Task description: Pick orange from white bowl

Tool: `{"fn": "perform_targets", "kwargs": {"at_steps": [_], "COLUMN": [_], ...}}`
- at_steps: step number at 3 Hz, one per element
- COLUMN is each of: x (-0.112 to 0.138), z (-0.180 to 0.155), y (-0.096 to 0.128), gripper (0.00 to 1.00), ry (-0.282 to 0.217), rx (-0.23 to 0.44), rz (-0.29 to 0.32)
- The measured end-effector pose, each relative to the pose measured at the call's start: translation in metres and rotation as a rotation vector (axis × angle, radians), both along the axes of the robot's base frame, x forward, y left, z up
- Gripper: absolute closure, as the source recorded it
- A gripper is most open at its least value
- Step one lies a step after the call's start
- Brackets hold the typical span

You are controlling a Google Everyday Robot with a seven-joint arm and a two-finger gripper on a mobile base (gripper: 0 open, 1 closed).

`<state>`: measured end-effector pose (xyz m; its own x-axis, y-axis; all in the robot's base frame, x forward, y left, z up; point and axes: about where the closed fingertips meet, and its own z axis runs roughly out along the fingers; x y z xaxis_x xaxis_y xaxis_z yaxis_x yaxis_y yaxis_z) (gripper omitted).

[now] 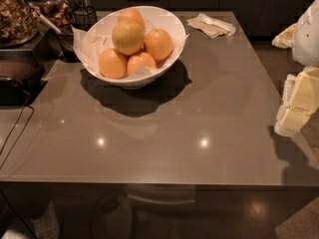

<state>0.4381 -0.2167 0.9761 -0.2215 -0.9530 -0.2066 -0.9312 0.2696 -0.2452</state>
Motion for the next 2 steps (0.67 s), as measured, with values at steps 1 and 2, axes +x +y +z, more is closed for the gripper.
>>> {"fn": "perform_targets", "kwargs": {"at_steps": [1, 2], "x": [0.000, 0.013], "z": [0.000, 0.002], "y": [0.000, 0.011], "gripper": [0.00, 0.00], "ry": [0.000, -0.025], "rx": [0.000, 0.079], "rz": [0.000, -0.084]}}
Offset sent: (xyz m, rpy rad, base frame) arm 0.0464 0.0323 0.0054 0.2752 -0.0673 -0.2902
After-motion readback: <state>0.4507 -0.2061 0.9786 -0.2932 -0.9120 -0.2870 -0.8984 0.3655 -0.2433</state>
